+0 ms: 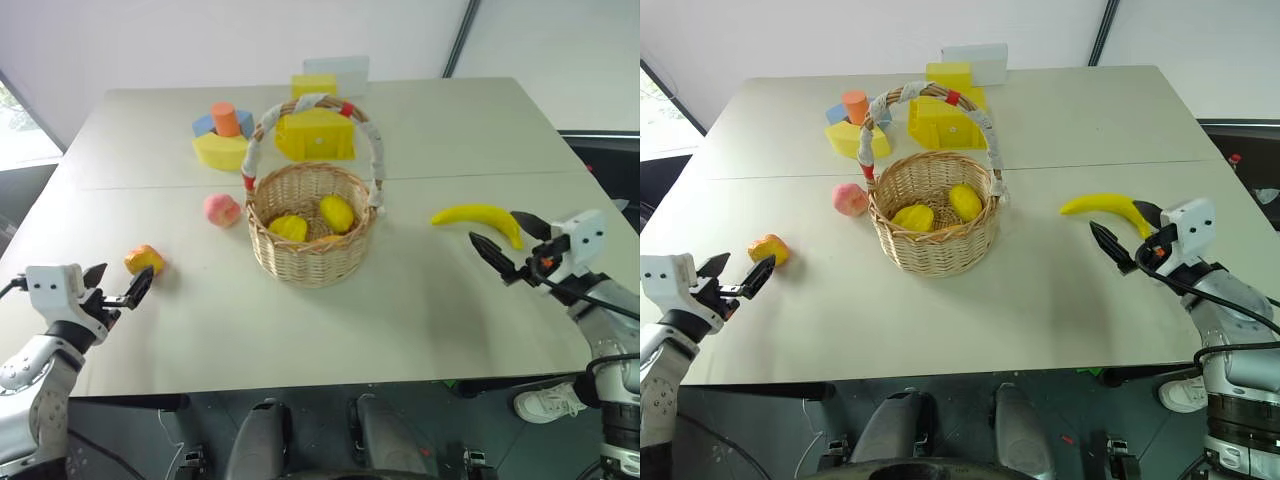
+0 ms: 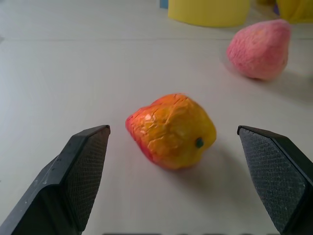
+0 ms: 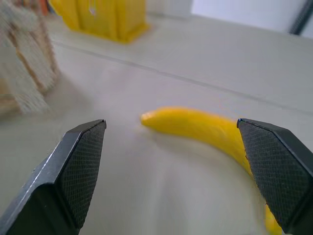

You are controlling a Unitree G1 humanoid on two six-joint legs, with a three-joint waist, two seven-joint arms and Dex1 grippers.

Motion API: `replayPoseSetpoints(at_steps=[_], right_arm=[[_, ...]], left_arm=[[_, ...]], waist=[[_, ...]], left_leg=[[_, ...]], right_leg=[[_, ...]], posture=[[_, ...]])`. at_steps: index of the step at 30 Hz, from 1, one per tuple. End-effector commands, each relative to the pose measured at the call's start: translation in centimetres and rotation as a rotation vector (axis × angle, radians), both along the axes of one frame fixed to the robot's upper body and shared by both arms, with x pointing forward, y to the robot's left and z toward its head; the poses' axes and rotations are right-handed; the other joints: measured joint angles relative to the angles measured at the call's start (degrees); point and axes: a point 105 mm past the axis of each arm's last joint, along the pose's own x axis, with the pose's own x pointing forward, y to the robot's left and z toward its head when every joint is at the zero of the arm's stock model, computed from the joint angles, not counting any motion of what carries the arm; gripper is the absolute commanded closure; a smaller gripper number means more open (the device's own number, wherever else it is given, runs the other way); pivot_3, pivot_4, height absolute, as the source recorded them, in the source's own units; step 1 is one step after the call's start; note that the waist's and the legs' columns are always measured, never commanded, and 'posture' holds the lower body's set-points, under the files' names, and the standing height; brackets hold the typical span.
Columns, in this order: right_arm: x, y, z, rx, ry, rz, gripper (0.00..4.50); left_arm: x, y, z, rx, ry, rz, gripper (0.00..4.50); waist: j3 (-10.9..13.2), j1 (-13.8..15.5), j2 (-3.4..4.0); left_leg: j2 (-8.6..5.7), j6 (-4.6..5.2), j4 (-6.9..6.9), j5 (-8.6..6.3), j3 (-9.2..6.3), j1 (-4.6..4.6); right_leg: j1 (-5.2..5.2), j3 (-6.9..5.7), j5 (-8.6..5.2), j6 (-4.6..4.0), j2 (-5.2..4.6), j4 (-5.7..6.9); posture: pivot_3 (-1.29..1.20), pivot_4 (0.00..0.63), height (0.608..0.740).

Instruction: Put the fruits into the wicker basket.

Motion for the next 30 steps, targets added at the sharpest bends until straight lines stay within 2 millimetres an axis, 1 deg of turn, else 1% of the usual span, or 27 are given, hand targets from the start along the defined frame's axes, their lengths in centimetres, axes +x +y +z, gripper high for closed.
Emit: replayPoseSetpoints(at_steps=[1, 2, 3, 4, 5, 7, 8, 10, 13, 15, 17, 19, 25, 30], right_arm=[[-1.2, 3.9, 3.3, -0.014, -0.050, 0.196, 0.03], [-1.6, 5.3, 4.0, -0.010, -0.052, 0.266, 0.03], [-2.3, 7.2, 4.7, -0.016, -0.051, 0.362, 0.03], [-2.8, 8.4, 5.1, -0.022, -0.048, 0.424, 0.03], [-3.4, 10.3, 5.6, -0.035, -0.048, 0.511, 0.03], [-4.2, 12.5, 6.1, -0.054, -0.043, 0.606, 0.03], [-4.1, 13.6, 6.0, -0.087, -0.043, 0.635, 0.03], [-3.4, 15.3, 5.5, -0.155, -0.047, 0.664, 0.03], [-2.5, 16.9, 5.4, -0.196, -0.070, 0.685, 0.03], [-2.7, 18.4, 5.3, -0.226, -0.102, 0.744, 0.03], [-3.0, 19.5, 5.3, -0.232, -0.125, 0.790, 0.03], [-3.2, 20.1, 5.4, -0.227, -0.143, 0.816, 0.03], [-3.3, 20.6, 5.3, -0.212, -0.158, 0.833, 0.03], [-3.5, 20.8, 5.2, -0.208, -0.161, 0.835, 0.03]], left_arm=[[0.9, -0.3, 2.4, 0.042, -0.054, -0.013, 0.00], [1.3, -0.6, 2.7, 0.057, -0.053, -0.021, 0.00], [1.8, -0.9, 3.0, 0.068, -0.052, -0.027, 0.00], [2.1, -1.1, 3.2, 0.076, -0.051, -0.030, 0.00], [2.6, -1.2, 3.3, 0.101, -0.034, -0.018, 0.00], [3.1, -1.2, 3.4, 0.132, -0.010, 0.002, 0.00], [3.4, -1.0, 3.3, 0.139, 0.021, 0.026, 0.00], [4.0, -0.9, 3.4, 0.161, 0.070, 0.058, 0.00], [4.4, -0.5, 3.6, 0.147, 0.122, 0.101, 0.00], [4.4, -0.8, 3.4, 0.140, 0.178, 0.100, 0.00], [4.2, -1.1, 3.2, 0.139, 0.224, 0.092, 0.00], [4.0, -1.2, 3.0, 0.152, 0.260, 0.091, 0.00], [3.9, -1.3, 1.6, 0.140, 0.346, 0.103, 0.00], [4.7, -1.7, 1.0, 0.136, 0.350, 0.082, 0.00]], waist=[[0.00, 0.01, 0.00], [0.00, -0.02, 0.00], [0.00, -0.06, 0.00], [0.00, -0.06, 0.00], [0.00, -0.07, 0.00], [0.00, -0.20, -0.02], [0.00, -0.16, -0.03], [0.01, -0.19, -0.11], [-0.01, -0.08, -0.17], [-0.01, -0.04, -0.18], [0.00, -0.05, -0.19], [0.00, -0.05, -0.19], [-0.01, -0.02, -0.20], [-0.01, -0.03, -0.20]], left_leg=[[0.00, 0.00, 0.00, 0.00, -0.02, 0.00], [0.00, 0.00, 0.00, 0.00, -0.01, 0.00], [0.00, 0.00, 0.00, 0.00, -0.01, 0.00], [0.00, 0.00, 0.00, 0.00, -0.01, 0.00], [0.00, 0.00, 0.01, 0.00, -0.01, 0.00], [0.01, 0.00, 0.01, 0.00, -0.03, 0.00], [0.01, 0.00, 0.01, 0.00, -0.04, -0.01], [0.01, 0.00, 0.01, 0.00, -0.06, -0.01], [-0.01, 0.00, 0.02, 0.00, -0.07, -0.03], [-0.03, 0.00, 0.02, 0.00, -0.07, -0.13], [-0.03, 0.00, 0.02, 0.00, -0.08, -0.18], [-0.03, 0.00, 0.02, 0.00, -0.09, -0.22], [-0.04, -0.02, 0.02, 0.01, -0.10, -0.22], [-0.04, -0.04, 0.02, 0.02, -0.10, -0.21]], right_leg=[[0.00, -0.01, 0.00, 0.00, 0.01, 0.00], [0.00, -0.01, 0.00, 0.00, 0.01, 0.00], [0.00, -0.01, 0.00, 0.00, 0.01, 0.00], [0.00, -0.01, 0.00, 0.00, 0.02, 0.00], [-0.01, -0.01, 0.00, 0.00, 0.02, 0.01], [-0.01, -0.02, 0.00, 0.00, 0.07, 0.01], [-0.02, -0.02, 0.00, 0.01, 0.07, 0.01], [-0.02, -0.03, 0.00, 0.01, 0.07, 0.00], [-0.04, -0.05, 0.00, 0.01, 0.06, 0.01], [-0.13, -0.05, 0.01, 0.01, 0.03, 0.01], [-0.18, -0.06, 0.01, 0.02, 0.02, 0.01], [-0.23, -0.06, 0.01, 0.02, 0.02, 0.01], [-0.22, -0.08, 0.01, 0.01, -0.08, 0.02], [-0.22, -0.10, 0.01, 0.01, -0.17, 0.03]], posture=[[0.00, 0.150, 0.740], [0.00, 0.150, 0.740], [0.00, 0.150, 0.740], [0.00, 0.150, 0.740], [0.00, 0.150, 0.740], [0.00, 0.150, 0.740], [0.00, 0.150, 0.740], [0.00, 0.150, 0.740], [0.00, 0.150, 0.740], [0.00, 0.150, 0.740], [0.00, 0.150, 0.740], [0.00, 0.150, 0.740], [0.00, 0.150, 0.740], [0.00, 0.150, 0.740]])
